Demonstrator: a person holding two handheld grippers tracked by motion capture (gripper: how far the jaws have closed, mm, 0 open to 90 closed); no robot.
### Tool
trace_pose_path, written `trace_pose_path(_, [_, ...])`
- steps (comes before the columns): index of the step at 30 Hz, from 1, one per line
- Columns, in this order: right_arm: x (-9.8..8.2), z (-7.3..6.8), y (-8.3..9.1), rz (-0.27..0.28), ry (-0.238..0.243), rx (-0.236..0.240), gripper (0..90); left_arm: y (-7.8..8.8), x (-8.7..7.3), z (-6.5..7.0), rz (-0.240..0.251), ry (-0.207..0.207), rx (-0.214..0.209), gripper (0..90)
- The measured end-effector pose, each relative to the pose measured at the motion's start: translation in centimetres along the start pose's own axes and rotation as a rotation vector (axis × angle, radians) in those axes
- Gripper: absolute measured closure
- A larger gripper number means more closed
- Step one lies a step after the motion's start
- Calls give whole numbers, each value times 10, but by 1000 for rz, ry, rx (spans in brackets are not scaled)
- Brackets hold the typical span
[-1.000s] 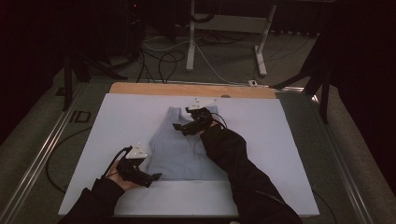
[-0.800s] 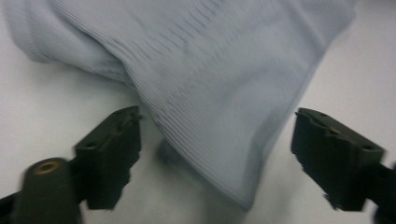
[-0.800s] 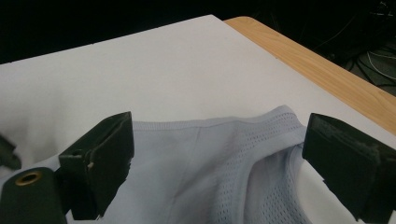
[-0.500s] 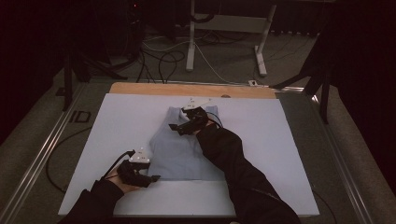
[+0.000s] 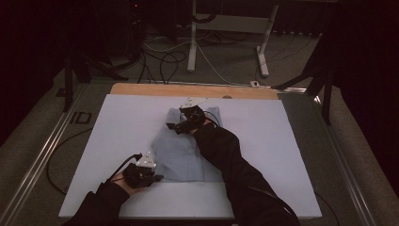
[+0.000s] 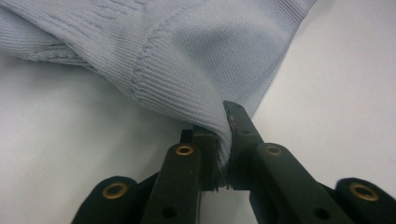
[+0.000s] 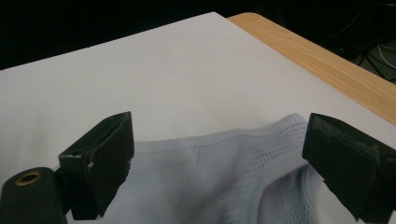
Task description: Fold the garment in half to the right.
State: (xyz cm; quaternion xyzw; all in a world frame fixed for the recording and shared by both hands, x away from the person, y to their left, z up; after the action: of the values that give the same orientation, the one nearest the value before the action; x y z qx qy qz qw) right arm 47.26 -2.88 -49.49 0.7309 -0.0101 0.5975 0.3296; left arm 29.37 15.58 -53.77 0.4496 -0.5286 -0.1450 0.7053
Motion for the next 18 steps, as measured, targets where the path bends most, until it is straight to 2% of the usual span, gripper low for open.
trace_pose_path(5, [6,0,-3,5,-7,3,91,2,2,0,4,15,-4,872])
trace_pose_path(8, [9,2,-5,2,11,-9,91,6,4,0,16,19,-9,874])
trace_pose_path(18, [23,18,-11,23,-51,-27,91,11,8,2,47,17,-22,875])
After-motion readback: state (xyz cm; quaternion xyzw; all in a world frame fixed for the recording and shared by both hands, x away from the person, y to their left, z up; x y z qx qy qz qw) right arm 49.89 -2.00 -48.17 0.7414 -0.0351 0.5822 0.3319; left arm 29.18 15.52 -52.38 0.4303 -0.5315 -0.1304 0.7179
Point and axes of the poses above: each handheld gripper's, and its own axes: y roughly backward along the jaws, x roughly out of its top, z roughly to its right, the point moved 2 cm from there along -y, roughly forward along the jaws, and after that the axes turned 3 degrees about -y, right-handed, at the moved point
